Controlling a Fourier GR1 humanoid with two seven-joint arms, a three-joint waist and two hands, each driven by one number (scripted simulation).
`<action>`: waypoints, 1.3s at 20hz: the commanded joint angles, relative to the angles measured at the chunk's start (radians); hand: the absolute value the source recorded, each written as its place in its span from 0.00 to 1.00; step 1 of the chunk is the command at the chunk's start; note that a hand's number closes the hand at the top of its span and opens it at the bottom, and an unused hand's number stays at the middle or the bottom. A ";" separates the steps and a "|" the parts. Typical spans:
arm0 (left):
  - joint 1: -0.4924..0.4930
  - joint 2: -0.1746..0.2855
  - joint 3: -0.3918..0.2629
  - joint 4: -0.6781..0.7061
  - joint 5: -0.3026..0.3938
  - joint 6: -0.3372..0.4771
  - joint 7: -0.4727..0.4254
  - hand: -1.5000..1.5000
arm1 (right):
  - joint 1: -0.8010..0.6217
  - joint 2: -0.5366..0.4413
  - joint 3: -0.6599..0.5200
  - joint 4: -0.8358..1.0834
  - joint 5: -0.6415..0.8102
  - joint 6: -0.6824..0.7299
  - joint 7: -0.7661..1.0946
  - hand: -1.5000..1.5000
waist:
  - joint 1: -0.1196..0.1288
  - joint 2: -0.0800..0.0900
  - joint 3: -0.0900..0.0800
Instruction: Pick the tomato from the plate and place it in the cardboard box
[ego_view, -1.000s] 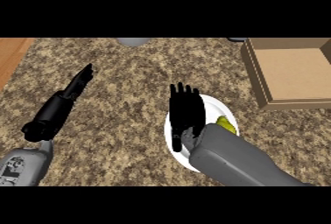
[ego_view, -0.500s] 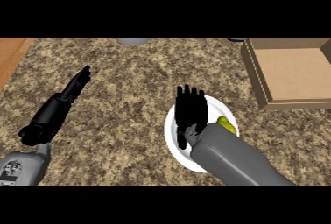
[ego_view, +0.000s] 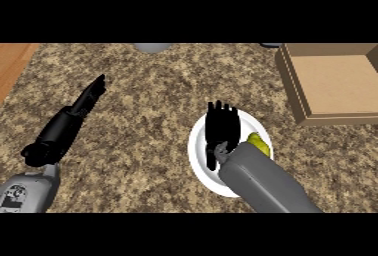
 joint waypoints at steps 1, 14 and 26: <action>-0.024 0.004 0.020 -0.026 0.005 -0.015 0.042 0.50 | -0.004 0.061 -0.005 0.090 0.069 0.012 0.083 0.00 | 0.003 0.001 0.000; -0.003 -0.055 0.038 -0.025 -0.044 -0.037 0.025 0.50 | 0.091 0.052 -0.091 0.158 0.196 -0.015 -0.200 1.00 | 0.005 0.001 0.000; 0.012 -0.059 0.077 0.068 -0.072 -0.061 -0.081 0.50 | 0.049 0.065 -0.061 0.154 0.405 -0.144 -0.304 1.00 | 0.003 0.001 0.000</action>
